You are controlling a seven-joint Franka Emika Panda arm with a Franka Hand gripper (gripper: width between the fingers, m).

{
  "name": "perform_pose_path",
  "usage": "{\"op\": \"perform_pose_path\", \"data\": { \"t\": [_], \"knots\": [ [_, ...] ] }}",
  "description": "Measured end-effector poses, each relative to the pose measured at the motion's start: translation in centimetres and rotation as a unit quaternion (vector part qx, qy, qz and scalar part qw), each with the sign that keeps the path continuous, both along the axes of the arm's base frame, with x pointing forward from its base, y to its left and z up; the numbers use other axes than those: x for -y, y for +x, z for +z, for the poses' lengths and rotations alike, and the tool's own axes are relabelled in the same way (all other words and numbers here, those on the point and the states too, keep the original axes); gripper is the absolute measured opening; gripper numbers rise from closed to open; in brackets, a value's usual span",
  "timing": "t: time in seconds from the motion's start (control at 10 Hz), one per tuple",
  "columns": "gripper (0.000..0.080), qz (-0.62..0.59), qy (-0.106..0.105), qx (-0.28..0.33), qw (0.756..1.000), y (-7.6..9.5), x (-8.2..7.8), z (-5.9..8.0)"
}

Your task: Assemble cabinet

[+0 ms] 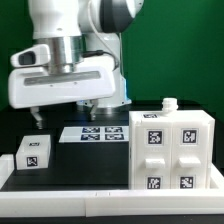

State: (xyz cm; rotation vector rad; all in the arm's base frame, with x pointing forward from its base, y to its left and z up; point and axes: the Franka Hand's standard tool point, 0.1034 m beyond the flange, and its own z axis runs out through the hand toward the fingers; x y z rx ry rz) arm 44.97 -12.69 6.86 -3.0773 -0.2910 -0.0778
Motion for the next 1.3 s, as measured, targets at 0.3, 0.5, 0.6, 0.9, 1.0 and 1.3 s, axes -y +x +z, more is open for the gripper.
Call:
{"op": "perform_pose_path", "data": {
  "t": [0.3, 0.5, 0.6, 0.9, 1.0, 1.3],
  "knots": [
    [0.0797, -0.003, 0.004, -0.014, 1.0, -1.2, 2.2, -1.9],
    [0.0797, 0.012, 0.005, -0.018, 1.0, -1.7, 2.7, -3.0],
    [0.0797, 0.016, 0.005, -0.019, 1.0, -1.8, 3.1, -3.5],
    [0.0797, 0.026, 0.003, -0.016, 1.0, -1.7, 3.5, -4.1],
    [0.0797, 0.025, 0.003, -0.016, 1.0, -1.5, 3.6, -4.2],
    [0.0797, 0.036, -0.004, -0.01, 0.999, -1.8, 3.8, -5.6]
  ]
}}
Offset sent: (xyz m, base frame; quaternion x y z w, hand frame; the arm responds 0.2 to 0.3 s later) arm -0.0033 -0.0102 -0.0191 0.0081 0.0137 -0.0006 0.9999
